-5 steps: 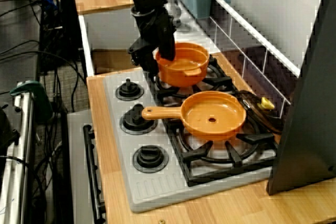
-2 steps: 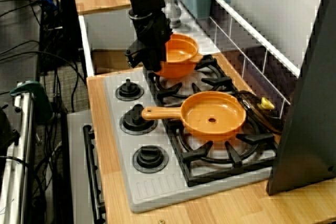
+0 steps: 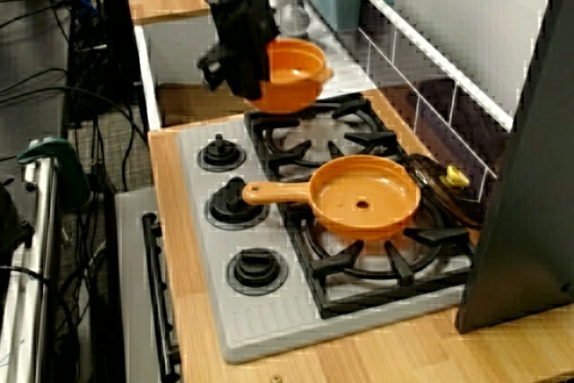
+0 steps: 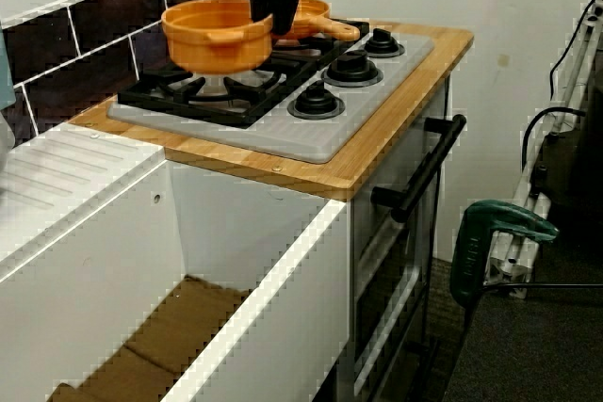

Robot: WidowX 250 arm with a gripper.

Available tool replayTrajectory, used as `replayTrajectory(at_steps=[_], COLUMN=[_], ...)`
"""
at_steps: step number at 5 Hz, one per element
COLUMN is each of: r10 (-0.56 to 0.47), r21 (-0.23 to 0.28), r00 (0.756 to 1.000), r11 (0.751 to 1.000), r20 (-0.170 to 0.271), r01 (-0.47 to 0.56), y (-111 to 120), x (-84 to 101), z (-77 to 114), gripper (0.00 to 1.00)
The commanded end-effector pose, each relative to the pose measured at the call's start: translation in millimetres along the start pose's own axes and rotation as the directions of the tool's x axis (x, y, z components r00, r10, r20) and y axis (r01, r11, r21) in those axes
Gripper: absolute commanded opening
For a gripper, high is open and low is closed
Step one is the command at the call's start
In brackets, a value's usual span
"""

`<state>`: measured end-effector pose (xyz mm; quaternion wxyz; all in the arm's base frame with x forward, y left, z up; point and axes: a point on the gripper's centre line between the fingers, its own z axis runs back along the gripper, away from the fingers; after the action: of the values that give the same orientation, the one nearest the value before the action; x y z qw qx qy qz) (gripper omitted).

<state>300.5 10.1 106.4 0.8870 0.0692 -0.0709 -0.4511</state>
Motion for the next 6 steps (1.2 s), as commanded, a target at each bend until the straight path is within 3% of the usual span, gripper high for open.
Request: replayTrajectory(at_steps=[1,3,4,5,6], r10=[0.051,0.060,0.060,0.038,0.021], r21=[0.003,-0.149,-0.149,-0.170,-0.246], r00=[0.998,0.997,0.998,0.997,0.997], r11=[0.999,0.987,0.987,0.985,0.969], r20=[0.031,0.049,0.032,0.067,0.079], r01=[-0.051,-0.053,-0.055,-0.026,-0.001], y=[-1,-13,-15,-16,-16], x=[-3.9,-19.9,-25.3,-29.7,-34.4], z=[38.4,56.3,59.4,66.8,73.2], gripper=[0.00,0.00,0.00,0.00,0.00])
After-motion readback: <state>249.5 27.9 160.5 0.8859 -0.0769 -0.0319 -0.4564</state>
